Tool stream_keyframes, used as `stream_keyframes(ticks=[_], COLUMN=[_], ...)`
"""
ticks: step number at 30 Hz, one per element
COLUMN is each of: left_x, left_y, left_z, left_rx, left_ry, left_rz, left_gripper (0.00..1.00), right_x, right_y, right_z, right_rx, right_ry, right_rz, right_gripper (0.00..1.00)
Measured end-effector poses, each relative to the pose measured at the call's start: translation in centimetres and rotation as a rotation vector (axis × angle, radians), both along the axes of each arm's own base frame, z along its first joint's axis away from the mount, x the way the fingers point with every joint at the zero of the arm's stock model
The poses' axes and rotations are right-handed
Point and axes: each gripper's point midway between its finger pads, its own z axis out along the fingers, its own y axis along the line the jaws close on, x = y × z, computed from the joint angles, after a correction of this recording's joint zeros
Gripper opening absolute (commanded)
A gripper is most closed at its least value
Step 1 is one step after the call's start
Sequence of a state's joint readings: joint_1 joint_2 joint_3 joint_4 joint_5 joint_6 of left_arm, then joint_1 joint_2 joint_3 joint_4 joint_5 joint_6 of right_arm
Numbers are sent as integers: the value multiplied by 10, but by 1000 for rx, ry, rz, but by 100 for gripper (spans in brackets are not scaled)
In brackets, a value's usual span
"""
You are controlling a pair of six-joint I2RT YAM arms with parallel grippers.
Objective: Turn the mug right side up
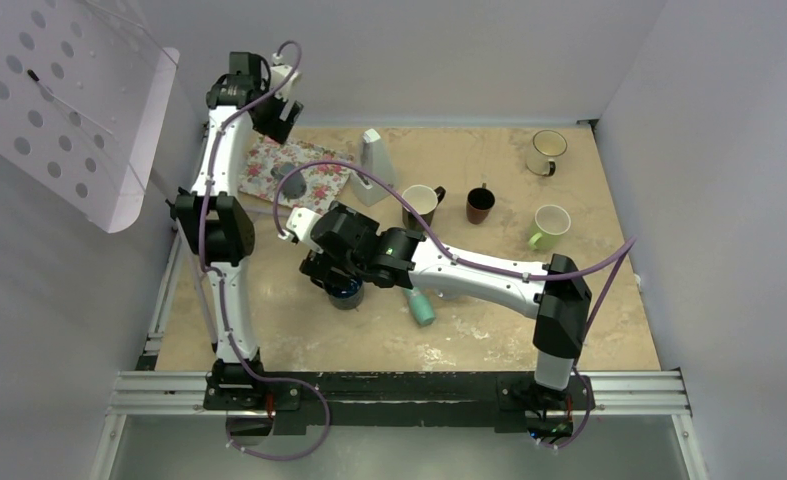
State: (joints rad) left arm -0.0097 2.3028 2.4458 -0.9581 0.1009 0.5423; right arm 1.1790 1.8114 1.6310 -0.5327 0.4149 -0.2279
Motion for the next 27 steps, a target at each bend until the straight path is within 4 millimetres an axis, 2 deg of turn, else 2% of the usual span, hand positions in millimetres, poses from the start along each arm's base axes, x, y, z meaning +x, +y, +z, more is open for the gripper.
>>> stream_keyframes(ticks=[6, 10, 14, 19, 25, 27], left_x=[-4, -12, -17, -18, -39, -42], left_y=[34, 42, 35, 18, 13, 14], left_z=[-28, -52, -68, -81, -106, -110], left_rx=[-199, -349, -501, -649, -670, -665], left_ry=[45, 83, 118, 177, 270, 275], left_rz=[471, 745, 964, 1108, 1246, 1273], left_gripper=[81, 74, 72, 71, 72, 69], right_x=[-2, -2, -2, -2, -3, -3], right_y=[3, 3, 3, 3, 2, 2], right_z=[0, 0, 0, 0, -1, -2], right_rx=[7, 8, 9, 13, 13, 12], right_ry=[9, 9, 10, 15, 21, 23], right_rz=[12, 13, 12, 6, 2, 3], right_gripper=[99, 99, 99, 99, 99, 99])
